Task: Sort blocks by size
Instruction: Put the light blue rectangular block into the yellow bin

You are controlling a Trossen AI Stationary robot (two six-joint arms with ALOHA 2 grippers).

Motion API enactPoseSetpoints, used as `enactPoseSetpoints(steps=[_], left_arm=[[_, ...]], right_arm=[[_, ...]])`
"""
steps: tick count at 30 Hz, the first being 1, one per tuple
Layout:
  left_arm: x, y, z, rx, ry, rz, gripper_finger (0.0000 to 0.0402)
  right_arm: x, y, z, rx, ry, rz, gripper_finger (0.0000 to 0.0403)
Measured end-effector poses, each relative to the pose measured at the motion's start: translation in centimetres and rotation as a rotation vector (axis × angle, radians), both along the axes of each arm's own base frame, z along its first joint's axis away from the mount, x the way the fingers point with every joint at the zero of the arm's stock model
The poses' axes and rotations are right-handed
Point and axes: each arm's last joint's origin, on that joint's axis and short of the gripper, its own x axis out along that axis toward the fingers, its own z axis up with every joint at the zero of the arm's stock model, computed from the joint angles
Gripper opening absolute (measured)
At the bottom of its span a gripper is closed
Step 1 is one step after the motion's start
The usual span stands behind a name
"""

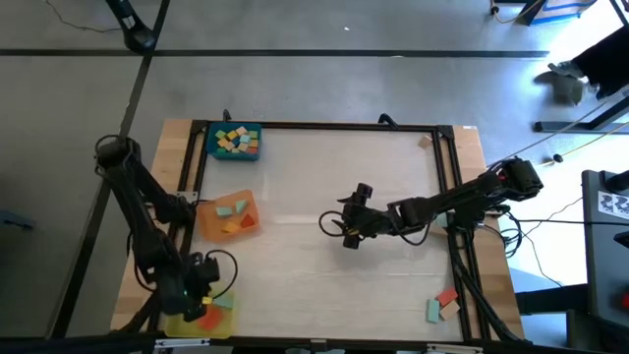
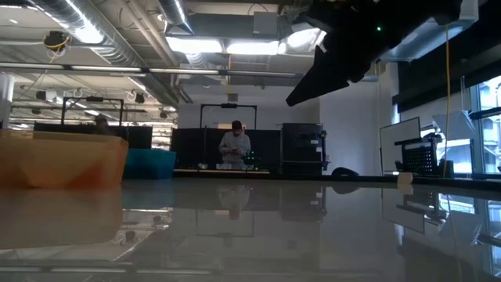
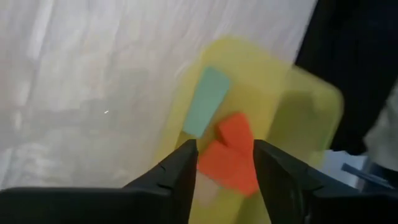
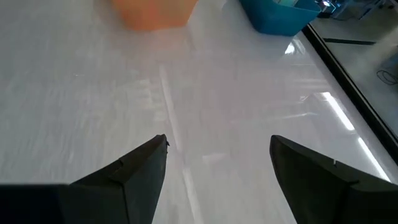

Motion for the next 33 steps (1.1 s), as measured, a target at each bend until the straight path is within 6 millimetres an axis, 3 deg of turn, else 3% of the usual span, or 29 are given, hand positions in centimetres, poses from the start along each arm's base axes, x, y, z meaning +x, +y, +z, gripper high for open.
enactPoseSetpoints(steps=[5,9,13,16,22,27,30,33], left_arm=[[0.8,2.2,2.4,-0.001,-0.156,-0.036,0.0161],[1.6,4.4,4.1,0.126,-0.359,-0.078,0.0162],[2.6,6.4,5.1,0.299,-0.488,-0.119,0.0156],[3.7,7.6,5.5,0.427,-0.539,-0.132,0.0152],[6.1,9.7,5.8,0.636,-0.591,-0.122,0.0145],[8.1,11.3,5.5,0.808,-0.572,-0.060,0.0139],[8.9,11.9,4.9,0.870,-0.525,-0.079,0.0135],[9.4,12.4,3.8,0.900,-0.503,-0.089,0.0133]], right_arm=[[-0.3,0.2,1.4,0.088,0.033,0.037,0.0280],[-1.2,0.0,3.1,0.131,0.129,-0.009,0.0280],[-2.7,-0.8,4.1,0.096,0.228,-0.139,0.0280],[-3.8,-2.4,4.1,0.051,0.288,-0.319,0.0280],[-7.0,-5.9,3.0,0.097,0.502,-0.667,0.0280],[-9.5,-7.4,0.9,0.253,0.721,-0.844,0.0274],[-11.0,-7.7,-0.9,0.371,0.859,-0.903,0.0242],[-12.3,-7.9,-2.3,0.452,0.959,-0.956,0.0179]])
